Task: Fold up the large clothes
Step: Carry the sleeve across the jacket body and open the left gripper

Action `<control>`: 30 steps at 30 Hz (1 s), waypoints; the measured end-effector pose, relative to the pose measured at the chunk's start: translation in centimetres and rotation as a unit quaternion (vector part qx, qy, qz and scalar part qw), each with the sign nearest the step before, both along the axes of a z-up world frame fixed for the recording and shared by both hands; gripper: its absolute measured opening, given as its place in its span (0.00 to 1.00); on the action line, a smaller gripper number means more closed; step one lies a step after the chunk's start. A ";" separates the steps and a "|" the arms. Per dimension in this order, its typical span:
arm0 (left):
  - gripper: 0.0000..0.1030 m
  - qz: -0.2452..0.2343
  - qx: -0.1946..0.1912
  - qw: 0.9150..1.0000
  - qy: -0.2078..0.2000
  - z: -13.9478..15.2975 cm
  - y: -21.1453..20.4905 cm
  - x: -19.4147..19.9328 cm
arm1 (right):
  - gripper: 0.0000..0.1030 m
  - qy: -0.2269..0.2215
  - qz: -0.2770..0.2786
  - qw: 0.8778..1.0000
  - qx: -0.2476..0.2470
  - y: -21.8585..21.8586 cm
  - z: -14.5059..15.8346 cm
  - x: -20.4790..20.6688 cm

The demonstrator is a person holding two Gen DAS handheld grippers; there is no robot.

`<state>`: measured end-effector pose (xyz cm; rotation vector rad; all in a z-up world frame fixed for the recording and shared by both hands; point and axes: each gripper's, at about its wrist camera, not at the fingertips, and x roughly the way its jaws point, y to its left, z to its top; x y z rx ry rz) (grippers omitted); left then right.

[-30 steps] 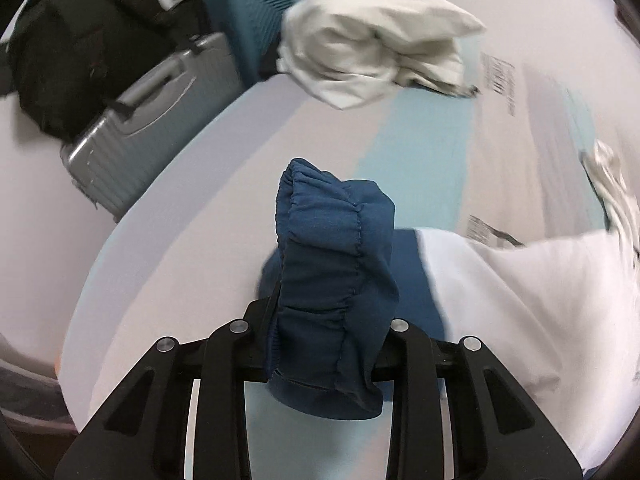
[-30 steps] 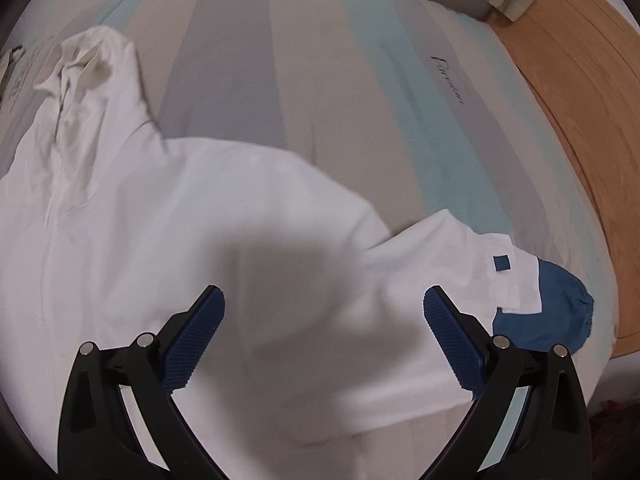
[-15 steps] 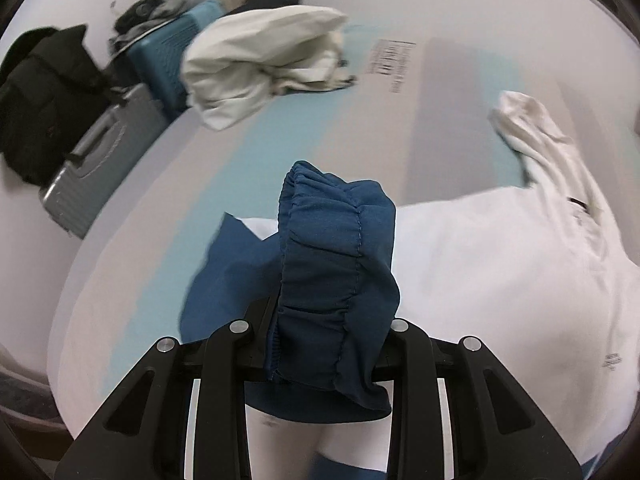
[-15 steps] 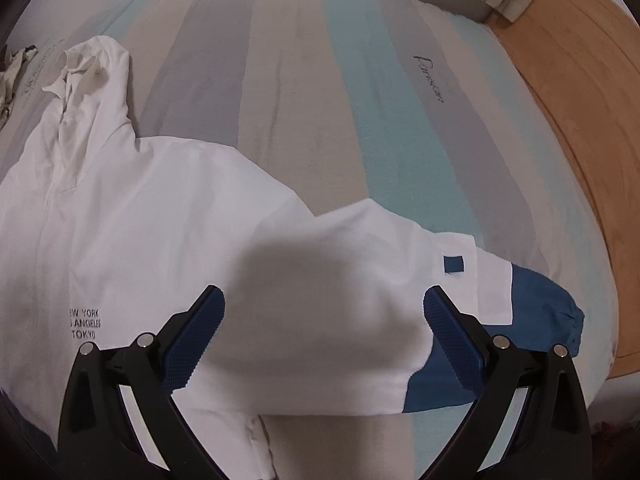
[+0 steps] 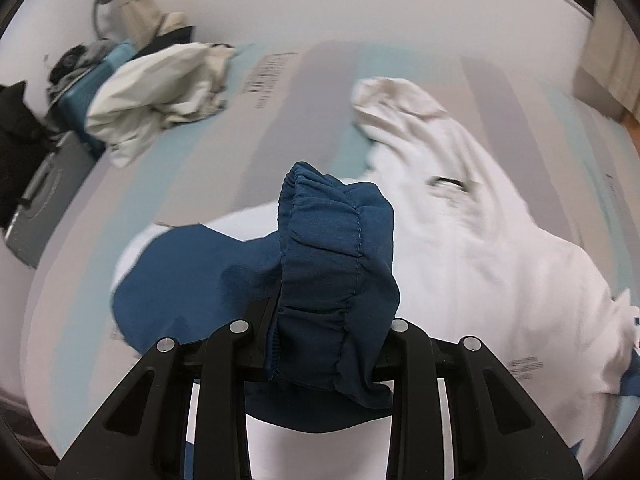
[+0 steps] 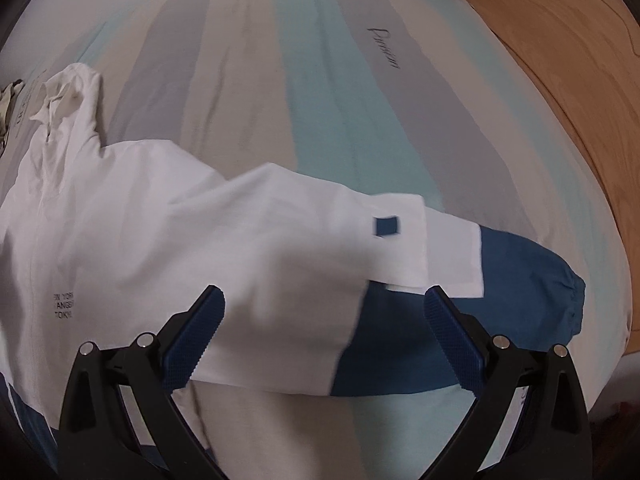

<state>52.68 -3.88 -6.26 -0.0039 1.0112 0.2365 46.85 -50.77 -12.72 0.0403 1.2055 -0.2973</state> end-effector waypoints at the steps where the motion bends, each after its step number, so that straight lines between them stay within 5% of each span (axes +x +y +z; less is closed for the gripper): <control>1: 0.28 -0.005 -0.003 1.000 0.002 -0.2 -1.1 0.1 | 0.93 -0.001 0.001 1.000 -0.001 -0.3 0.0 -0.1; 16: 0.28 -0.131 -0.007 0.991 0.029 -3.6 -20.7 0.8 | 0.93 -0.001 -0.027 1.000 0.005 -8.2 -1.2 -4.1; 30: 0.29 -0.165 0.024 0.984 0.069 -8.3 -28.7 1.7 | 0.93 -0.013 -0.050 0.999 -0.009 -16.0 -1.6 -8.0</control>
